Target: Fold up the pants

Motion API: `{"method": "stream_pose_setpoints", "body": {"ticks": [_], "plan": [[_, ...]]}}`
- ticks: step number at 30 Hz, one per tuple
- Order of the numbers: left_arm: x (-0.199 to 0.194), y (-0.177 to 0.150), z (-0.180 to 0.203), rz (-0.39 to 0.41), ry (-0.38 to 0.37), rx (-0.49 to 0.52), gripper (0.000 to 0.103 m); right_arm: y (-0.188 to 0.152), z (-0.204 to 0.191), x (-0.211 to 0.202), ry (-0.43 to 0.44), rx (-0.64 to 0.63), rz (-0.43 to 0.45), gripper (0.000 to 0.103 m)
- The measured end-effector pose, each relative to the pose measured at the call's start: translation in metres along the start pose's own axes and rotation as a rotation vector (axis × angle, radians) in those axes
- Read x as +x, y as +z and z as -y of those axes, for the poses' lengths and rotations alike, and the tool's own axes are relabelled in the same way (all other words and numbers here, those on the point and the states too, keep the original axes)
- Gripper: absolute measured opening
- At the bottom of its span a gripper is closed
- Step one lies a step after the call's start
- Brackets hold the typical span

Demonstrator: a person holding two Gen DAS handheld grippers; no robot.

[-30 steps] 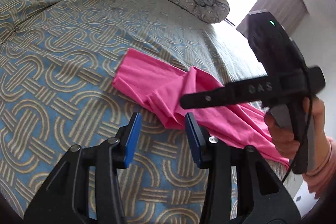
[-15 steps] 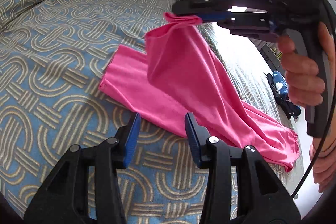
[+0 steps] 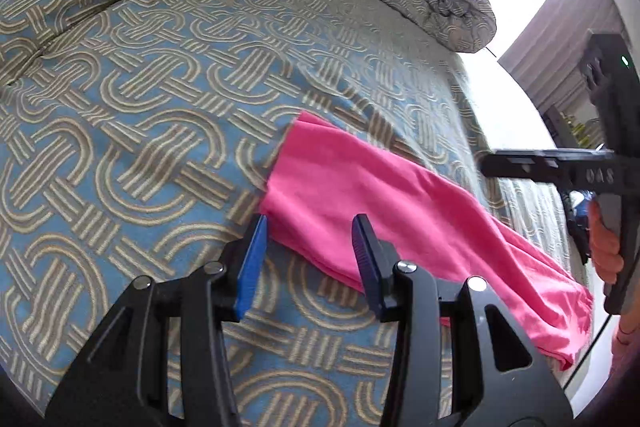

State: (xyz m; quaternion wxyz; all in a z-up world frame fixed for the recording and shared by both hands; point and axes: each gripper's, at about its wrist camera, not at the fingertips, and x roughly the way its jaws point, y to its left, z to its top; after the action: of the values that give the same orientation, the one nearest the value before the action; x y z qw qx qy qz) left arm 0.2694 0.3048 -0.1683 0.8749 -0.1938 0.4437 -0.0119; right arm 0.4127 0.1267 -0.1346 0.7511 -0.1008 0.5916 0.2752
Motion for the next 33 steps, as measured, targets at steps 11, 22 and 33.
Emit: {"method": "stream_pose_setpoints", "body": {"ticks": [11, 22, 33], "plan": [[0.007, 0.003, 0.002, -0.013, 0.028, 0.010, 0.008, -0.113, 0.105, -0.022, -0.235, -0.004, -0.118, 0.047], [-0.018, 0.012, -0.036, 0.044, 0.267, -0.024, 0.003, -0.117, 0.097, -0.026, -0.198, -0.066, 0.010, 0.002], [0.012, 0.079, 0.001, -0.045, 0.017, 0.173, 0.050, -0.108, 0.094, -0.029, -0.137, -0.027, 0.007, 0.006]]}}
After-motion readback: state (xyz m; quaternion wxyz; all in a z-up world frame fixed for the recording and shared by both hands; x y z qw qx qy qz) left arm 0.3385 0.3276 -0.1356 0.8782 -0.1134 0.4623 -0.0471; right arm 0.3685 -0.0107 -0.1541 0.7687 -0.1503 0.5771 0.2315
